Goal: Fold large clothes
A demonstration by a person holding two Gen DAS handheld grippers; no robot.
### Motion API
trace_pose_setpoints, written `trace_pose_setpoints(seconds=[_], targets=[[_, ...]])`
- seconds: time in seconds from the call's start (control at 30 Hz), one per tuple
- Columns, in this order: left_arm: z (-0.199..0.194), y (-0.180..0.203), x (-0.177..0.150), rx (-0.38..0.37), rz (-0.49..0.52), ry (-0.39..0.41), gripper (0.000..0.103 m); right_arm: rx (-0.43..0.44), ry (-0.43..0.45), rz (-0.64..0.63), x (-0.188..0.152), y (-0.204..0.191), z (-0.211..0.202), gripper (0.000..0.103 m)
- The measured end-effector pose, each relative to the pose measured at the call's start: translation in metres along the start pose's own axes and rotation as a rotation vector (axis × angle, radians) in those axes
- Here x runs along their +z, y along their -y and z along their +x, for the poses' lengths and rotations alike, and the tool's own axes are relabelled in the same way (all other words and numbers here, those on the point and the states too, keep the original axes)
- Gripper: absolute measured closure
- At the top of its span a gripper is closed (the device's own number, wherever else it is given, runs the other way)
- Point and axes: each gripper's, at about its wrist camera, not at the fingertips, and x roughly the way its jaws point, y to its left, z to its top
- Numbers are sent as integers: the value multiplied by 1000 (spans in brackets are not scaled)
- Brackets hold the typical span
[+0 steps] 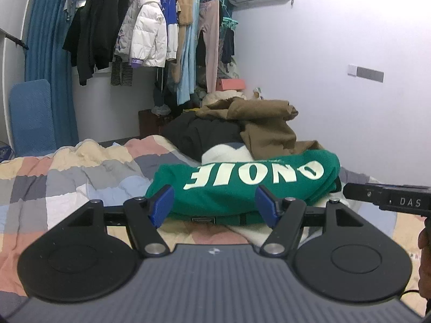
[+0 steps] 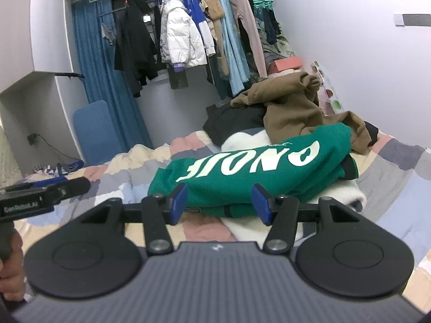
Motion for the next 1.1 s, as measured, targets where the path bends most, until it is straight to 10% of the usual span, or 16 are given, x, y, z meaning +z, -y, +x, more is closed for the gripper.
trace_pose_setpoints(seconds=[1.1], targets=[[-14, -2, -11, 91, -6, 8, 4, -30, 10, -42, -4, -11, -10, 47]])
